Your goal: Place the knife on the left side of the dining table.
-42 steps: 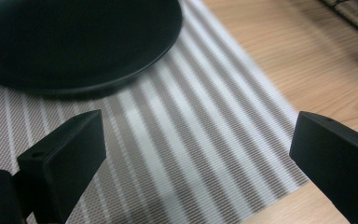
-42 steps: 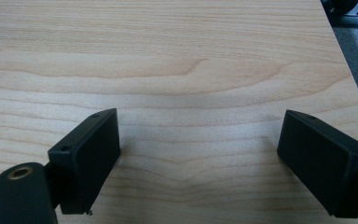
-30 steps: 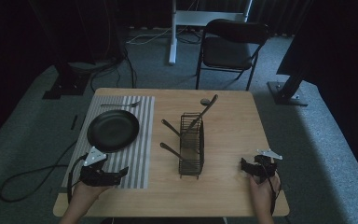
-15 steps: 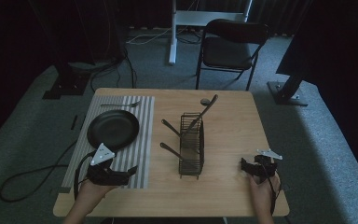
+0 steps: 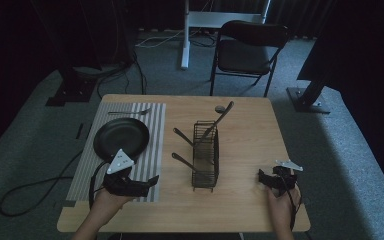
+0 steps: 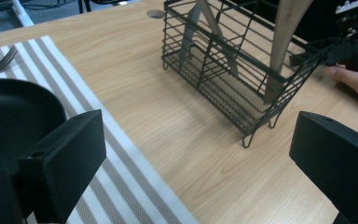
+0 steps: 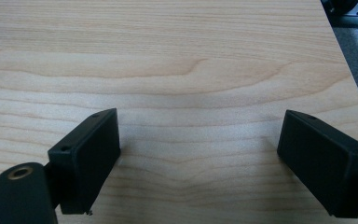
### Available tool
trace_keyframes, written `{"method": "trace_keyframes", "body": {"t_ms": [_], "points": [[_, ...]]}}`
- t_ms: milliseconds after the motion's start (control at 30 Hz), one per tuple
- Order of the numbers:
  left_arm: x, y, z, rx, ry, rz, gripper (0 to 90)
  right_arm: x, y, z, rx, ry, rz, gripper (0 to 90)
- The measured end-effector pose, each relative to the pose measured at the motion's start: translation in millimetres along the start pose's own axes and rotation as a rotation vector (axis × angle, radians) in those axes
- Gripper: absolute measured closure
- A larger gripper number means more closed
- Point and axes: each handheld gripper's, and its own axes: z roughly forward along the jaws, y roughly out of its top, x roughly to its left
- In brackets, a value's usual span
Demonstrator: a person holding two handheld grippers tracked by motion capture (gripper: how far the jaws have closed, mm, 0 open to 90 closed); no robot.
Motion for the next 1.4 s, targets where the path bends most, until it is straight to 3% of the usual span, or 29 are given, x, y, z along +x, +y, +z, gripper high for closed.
{"method": "trace_keyframes", "body": {"t_ms": [533,933,1133,1200,1400], "points": [[-19.8,28.7,14.4,-0.026,-0.052,0.03,4.8,-0.1,0.0,0.0,0.001,0.001,0.0,12.1],[-31.1,45.7,30.7,-0.01,-0.065,0.024,4.8,0.0,0.0,0.0,0.0,0.0,0.001,12.1],[-30.9,51.4,38.9,-0.018,-0.042,-0.034,7.3,-0.1,0.0,0.0,0.0,0.0,0.0,12.1],[-31.4,52.0,40.2,-0.021,-0.044,-0.039,13.9,-0.1,0.0,0.0,0.001,0.0,0.0,12.1],[-31.6,54.4,48.2,-0.002,-0.047,-0.052,20.8,-0.1,0.0,0.0,0.0,0.0,0.0,12.1]]}}
